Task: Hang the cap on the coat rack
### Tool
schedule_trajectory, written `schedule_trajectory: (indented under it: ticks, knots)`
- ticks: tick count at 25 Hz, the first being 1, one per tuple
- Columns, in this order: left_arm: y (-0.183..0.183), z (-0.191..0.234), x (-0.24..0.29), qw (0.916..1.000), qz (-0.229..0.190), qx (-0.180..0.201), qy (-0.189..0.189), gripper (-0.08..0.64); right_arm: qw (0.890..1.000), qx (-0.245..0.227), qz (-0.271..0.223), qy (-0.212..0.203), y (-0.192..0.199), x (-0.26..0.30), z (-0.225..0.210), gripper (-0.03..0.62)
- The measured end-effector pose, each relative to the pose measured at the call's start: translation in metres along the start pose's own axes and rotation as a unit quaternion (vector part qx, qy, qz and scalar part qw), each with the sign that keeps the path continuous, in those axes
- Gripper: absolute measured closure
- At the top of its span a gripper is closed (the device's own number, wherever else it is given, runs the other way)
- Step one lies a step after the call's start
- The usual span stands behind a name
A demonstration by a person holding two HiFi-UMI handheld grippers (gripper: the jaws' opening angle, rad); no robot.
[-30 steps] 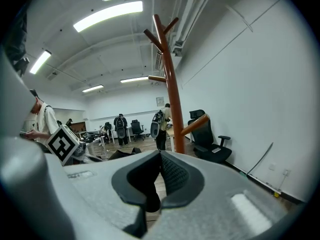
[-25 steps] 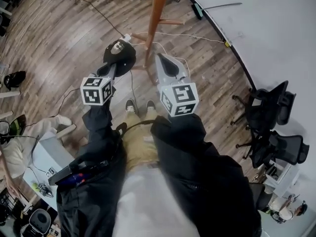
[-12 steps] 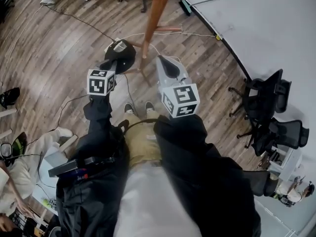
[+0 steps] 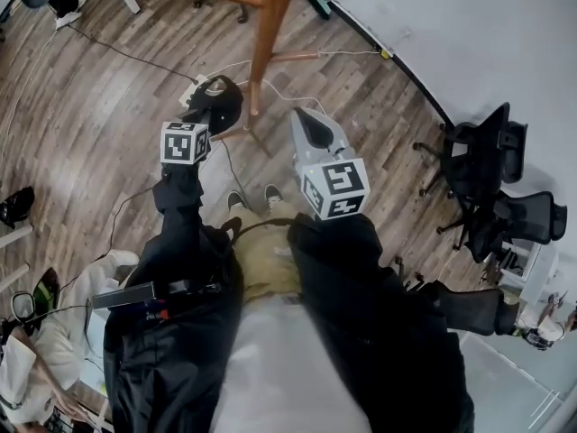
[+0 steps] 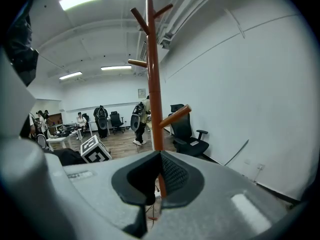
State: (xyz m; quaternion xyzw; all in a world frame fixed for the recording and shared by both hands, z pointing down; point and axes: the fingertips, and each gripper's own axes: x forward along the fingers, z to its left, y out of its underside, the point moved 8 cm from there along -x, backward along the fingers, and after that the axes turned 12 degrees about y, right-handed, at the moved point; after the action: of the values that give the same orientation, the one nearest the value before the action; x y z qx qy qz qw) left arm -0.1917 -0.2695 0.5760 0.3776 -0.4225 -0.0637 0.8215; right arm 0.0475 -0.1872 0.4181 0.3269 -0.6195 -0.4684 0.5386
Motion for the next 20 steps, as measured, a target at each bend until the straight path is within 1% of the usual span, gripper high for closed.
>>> schedule_trajectory:
  ticks: [6,9,12,15,20]
  knots:
    - [0.003,0.001,0.029,0.9991,0.039,-0.005,0.017,0.554,1.000,0.008,0.004,0.030,0.004,-0.008,-0.015,0.592]
    - [0.007,-0.002,0.042,0.9984,0.050,-0.008,0.026,0.554,0.999,0.011,0.005,0.042,0.006,-0.014,-0.022,0.592]
    - [0.010,-0.003,0.046,0.9982,0.051,-0.015,0.025,0.544,0.999,0.013,0.003,0.049,0.006,-0.018,-0.025,0.592]
    - [0.018,-0.006,0.049,0.9977,0.046,-0.027,0.040,0.501,0.999,0.014,0.001,0.047,0.006,-0.021,-0.026,0.592]
    - [0.020,-0.013,0.043,0.9980,0.025,-0.039,0.042,0.408,0.999,0.011,-0.004,0.033,0.004,-0.023,-0.025,0.592]
